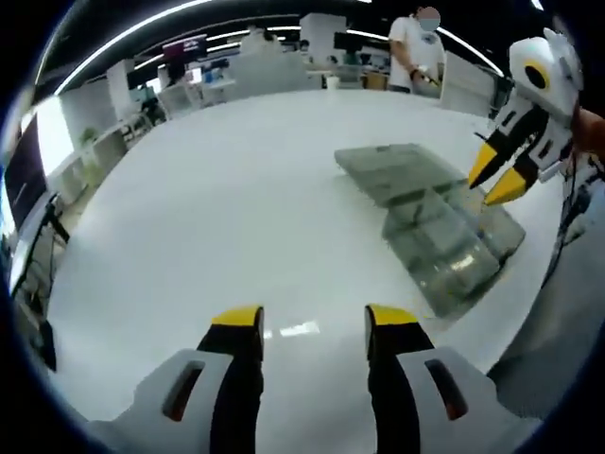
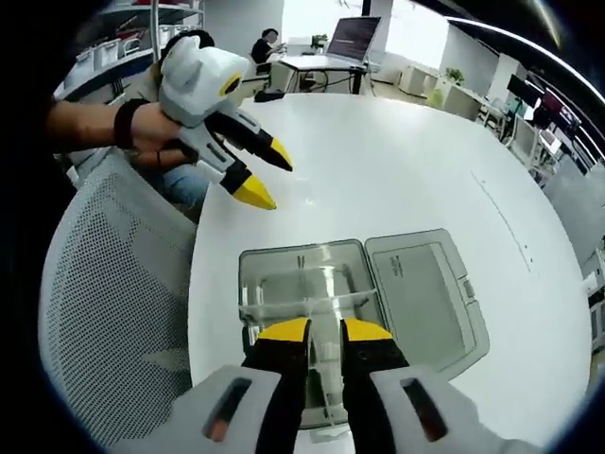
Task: Insert the divider into the dual guide fixture by aligning both edges with the guide slots and pushing it downward to the bottom, including one-sided entry, uneven engagement, binding, and posture correction.
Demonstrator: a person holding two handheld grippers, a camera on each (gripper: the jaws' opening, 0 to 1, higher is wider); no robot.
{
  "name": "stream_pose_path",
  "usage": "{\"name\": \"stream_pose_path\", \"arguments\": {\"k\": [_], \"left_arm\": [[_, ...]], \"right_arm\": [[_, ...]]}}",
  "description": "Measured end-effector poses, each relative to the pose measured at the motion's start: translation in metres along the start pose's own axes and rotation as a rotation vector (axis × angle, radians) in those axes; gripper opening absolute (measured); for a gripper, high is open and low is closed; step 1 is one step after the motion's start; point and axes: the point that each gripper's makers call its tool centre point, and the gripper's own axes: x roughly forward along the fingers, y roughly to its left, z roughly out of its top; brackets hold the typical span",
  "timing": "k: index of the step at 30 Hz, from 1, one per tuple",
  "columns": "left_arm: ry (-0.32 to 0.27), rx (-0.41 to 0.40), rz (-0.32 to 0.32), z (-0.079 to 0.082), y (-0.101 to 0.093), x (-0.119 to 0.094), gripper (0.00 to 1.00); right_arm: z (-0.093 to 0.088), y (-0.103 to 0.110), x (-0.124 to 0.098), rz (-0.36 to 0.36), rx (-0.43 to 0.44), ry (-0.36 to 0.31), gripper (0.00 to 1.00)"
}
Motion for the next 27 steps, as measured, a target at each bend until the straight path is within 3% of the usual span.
{"name": "stream_pose_path", "arguments": {"k": [3,15,22,27], "left_arm": [[0.037,0.039,0.036,-0.007,0.008,0.005,0.43],[0.104,0.046,0.082,-0.018,0.019,0.018,0.43],[0.102,0.014,0.084,-0.014,0.018,0.023,0.39],[0.112,-0.090,0.063,-0.016,0.014,0.026,0.32]], "right_arm": [[0.002,-0.002,-0.006,0.000,0.040,-0.030,0.08],[-0.007,-0.001,-0.022,-0.044,0.100,-0.067,0.07],[-0.014,-0.001,-0.024,-0.059,0.110,-0.057,0.07],[-0.016,-0.002,-0.025,-0.065,0.105,-0.050,0.07]]}}
